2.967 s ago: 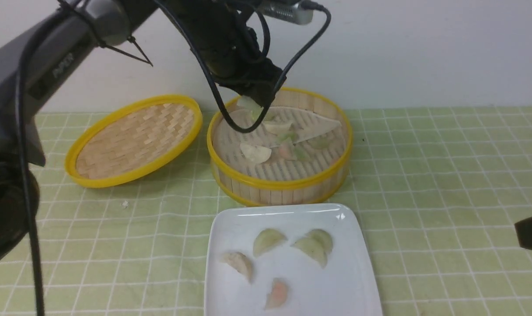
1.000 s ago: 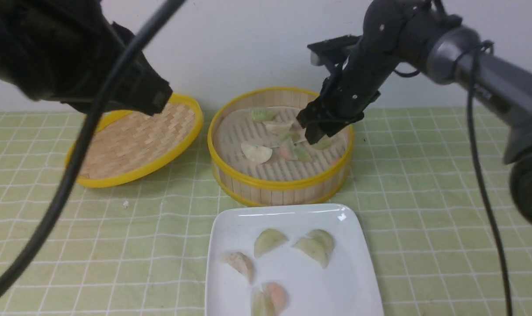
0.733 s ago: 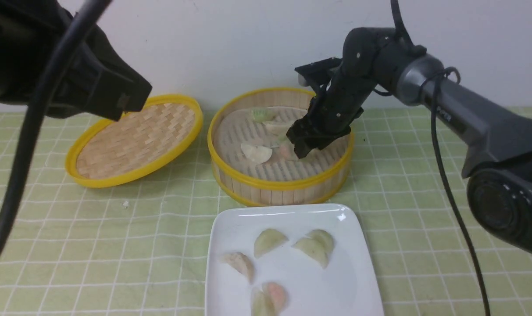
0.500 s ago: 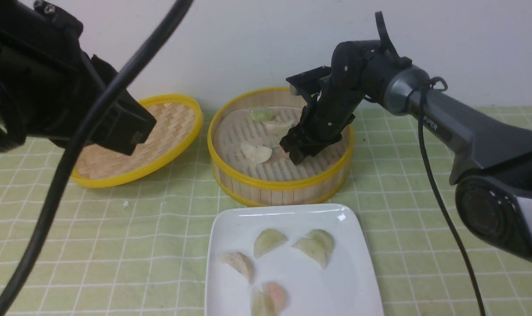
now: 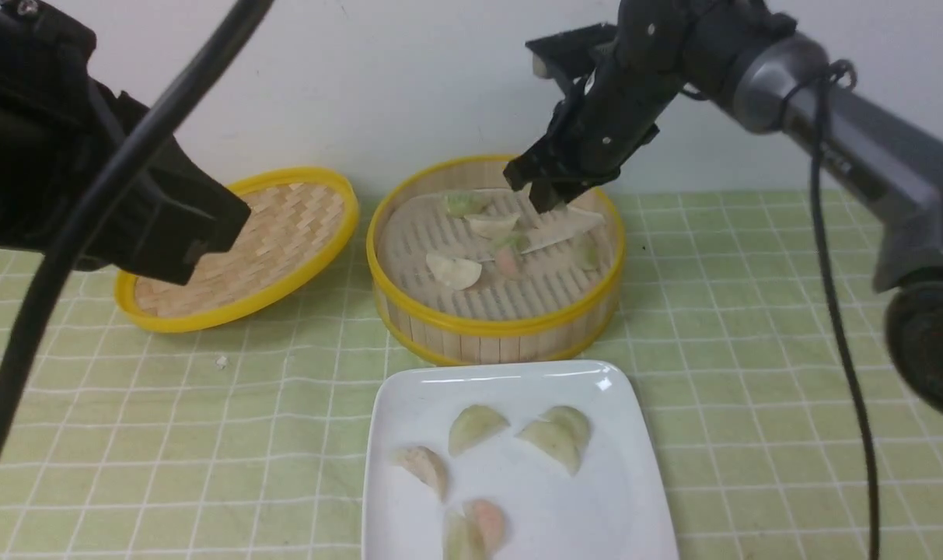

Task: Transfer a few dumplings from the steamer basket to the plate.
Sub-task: Use the right arm to grab a dumpling from inside the steamer, then use the right arm to put the dumpling into the plate

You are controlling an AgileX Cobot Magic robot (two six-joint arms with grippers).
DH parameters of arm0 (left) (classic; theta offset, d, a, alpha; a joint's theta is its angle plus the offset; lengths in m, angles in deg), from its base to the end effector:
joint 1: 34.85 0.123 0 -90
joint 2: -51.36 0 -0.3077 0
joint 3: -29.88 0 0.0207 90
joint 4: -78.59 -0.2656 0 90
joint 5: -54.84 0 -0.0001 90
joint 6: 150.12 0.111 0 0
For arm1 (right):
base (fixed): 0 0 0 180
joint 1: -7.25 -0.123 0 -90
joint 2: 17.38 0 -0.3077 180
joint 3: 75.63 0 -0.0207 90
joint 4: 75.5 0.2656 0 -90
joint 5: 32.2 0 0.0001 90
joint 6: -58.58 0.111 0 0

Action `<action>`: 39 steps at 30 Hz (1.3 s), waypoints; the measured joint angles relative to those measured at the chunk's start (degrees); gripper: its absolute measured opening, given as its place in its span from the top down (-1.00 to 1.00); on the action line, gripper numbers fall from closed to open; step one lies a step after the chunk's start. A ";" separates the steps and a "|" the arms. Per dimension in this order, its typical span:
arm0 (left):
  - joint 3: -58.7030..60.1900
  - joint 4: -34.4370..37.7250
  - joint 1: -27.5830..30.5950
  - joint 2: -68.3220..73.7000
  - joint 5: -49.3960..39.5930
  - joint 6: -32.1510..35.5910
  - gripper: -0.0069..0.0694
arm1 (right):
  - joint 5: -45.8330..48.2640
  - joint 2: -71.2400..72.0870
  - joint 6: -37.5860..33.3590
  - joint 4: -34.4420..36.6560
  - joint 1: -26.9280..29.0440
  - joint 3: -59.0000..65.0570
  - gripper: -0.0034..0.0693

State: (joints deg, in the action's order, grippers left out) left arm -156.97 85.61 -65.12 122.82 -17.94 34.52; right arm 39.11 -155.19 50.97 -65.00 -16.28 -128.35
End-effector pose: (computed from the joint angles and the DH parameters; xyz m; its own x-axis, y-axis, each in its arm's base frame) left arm 0.1731 -0.1160 0.4663 -0.6084 0.4063 -0.6817 0.5967 0.8005 -0.0554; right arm 0.4829 0.2312 0.2730 -0.8024 -0.4283 -0.4156 -0.5177 0.8460 0.1277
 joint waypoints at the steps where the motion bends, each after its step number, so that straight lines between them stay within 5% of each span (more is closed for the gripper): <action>1: 0.00 -0.13 0.00 -0.42 -0.02 0.00 0.83 | -0.05 4.71 0.14 0.44 -0.21 5.26 0.52; 10: 0.00 -1.32 0.00 -2.12 -0.25 0.00 0.83 | -0.47 22.78 -0.69 6.73 -6.28 40.09 0.52; 16: 0.00 -3.29 0.00 -2.07 -0.25 0.00 0.83 | -10.38 22.36 -0.74 7.37 -11.08 52.36 0.52; 21: 0.00 -3.36 0.00 -2.07 -0.25 0.00 0.83 | -14.00 20.69 -1.03 7.76 -12.86 53.05 0.32; 29: 0.00 -3.32 0.00 -2.07 -0.25 0.00 0.83 | -14.55 20.10 0.15 6.26 -11.48 47.16 -0.50; 39: 0.00 -3.32 0.04 -2.07 -0.25 -0.59 0.83 | -18.66 9.59 -0.92 0.98 -0.62 22.48 -0.53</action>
State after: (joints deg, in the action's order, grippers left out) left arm -156.97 82.30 -65.07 120.75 -18.18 33.93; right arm 20.46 -145.60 50.05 -64.02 -16.90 -105.87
